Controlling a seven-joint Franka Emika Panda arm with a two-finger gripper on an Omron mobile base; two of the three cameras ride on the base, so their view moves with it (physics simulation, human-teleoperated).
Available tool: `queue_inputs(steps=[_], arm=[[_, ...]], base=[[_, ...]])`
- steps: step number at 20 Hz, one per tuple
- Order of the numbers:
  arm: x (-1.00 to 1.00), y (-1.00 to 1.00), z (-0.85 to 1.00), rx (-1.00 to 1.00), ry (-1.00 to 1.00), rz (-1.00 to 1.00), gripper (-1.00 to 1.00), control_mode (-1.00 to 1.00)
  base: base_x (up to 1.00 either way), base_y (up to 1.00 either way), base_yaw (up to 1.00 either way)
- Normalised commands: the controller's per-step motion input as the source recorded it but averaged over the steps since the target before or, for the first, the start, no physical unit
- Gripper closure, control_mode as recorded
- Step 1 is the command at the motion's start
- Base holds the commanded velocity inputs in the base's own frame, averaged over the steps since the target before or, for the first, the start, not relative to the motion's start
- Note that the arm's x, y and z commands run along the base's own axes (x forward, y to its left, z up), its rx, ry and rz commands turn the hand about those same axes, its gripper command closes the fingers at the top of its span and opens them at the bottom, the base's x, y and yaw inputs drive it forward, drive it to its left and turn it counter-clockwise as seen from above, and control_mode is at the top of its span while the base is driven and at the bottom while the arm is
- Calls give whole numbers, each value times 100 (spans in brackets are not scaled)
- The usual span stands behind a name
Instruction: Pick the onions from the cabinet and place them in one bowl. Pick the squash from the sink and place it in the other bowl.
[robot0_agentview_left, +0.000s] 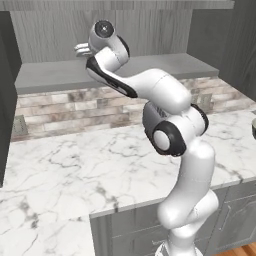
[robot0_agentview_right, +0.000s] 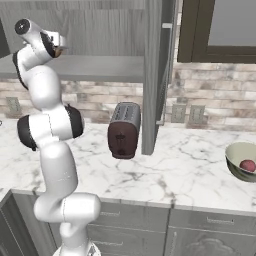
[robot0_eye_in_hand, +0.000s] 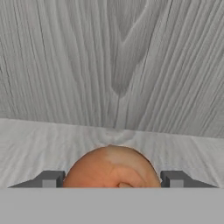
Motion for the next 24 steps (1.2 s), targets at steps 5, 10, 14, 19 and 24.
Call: queue_inputs(steps=[5,10,14,19,24], arm=[[-41,0,19,0,0,-6,100,-100],[-51,-8,15,0,5,-11,100,-100],[-62,-13,9,1,4,-10,100,-100],[-75,-17,0,5,0,-2,100,-100],[-83,-9,0,4,-1,4,100,-100]], base=[[0,0,0],[0,0,0],[0,0,0],[0,0,0],[0,0,0]])
